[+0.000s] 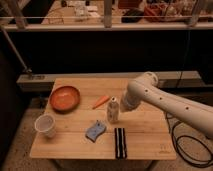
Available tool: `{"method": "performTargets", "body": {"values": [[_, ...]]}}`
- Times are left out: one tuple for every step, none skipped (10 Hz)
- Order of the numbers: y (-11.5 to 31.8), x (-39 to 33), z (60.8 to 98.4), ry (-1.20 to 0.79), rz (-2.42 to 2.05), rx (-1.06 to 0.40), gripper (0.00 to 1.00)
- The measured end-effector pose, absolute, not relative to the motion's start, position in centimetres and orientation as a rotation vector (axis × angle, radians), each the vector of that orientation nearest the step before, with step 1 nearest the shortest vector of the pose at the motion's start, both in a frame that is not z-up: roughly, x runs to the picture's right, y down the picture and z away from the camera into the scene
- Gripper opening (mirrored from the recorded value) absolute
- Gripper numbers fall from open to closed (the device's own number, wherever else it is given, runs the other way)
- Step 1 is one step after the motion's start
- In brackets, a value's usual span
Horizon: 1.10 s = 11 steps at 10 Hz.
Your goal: Knock the bottle over
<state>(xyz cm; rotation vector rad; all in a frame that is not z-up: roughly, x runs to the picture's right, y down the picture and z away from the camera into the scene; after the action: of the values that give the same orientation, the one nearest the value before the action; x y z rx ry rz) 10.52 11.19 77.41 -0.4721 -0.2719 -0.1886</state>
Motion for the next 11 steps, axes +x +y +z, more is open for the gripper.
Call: {"method": "performTargets", "body": {"values": [[11.2, 9.6, 77.4, -0.279, -0.197, -0.473, 0.03], [11.1, 8.3, 77.3, -0.290, -0.211, -0.472, 0.03], [11.1, 7.5, 77.3, -0.298, -0.222, -0.473, 0.03], [11.1, 7.1, 77.2, -0.302, -0.229, -0.474, 0.03], [11.1, 6.6, 77.1, -0.309, -0.240, -0.475, 0.03], [10.9, 5.9, 77.1, -0.316, -0.251, -0.477, 0.03], [11.0, 5.2, 77.1, -0.323, -0.260, -0.479, 0.03], [10.9, 4.7, 77.1, -0.327, -0.267, -0.477, 0.03], [10.8, 4.3, 77.1, -0.331, -0.275, -0.479, 0.03], [10.7, 3.6, 77.0, -0.337, -0.284, -0.482, 0.03], [10.6, 2.9, 76.9, -0.344, -0.296, -0.484, 0.03]]}}
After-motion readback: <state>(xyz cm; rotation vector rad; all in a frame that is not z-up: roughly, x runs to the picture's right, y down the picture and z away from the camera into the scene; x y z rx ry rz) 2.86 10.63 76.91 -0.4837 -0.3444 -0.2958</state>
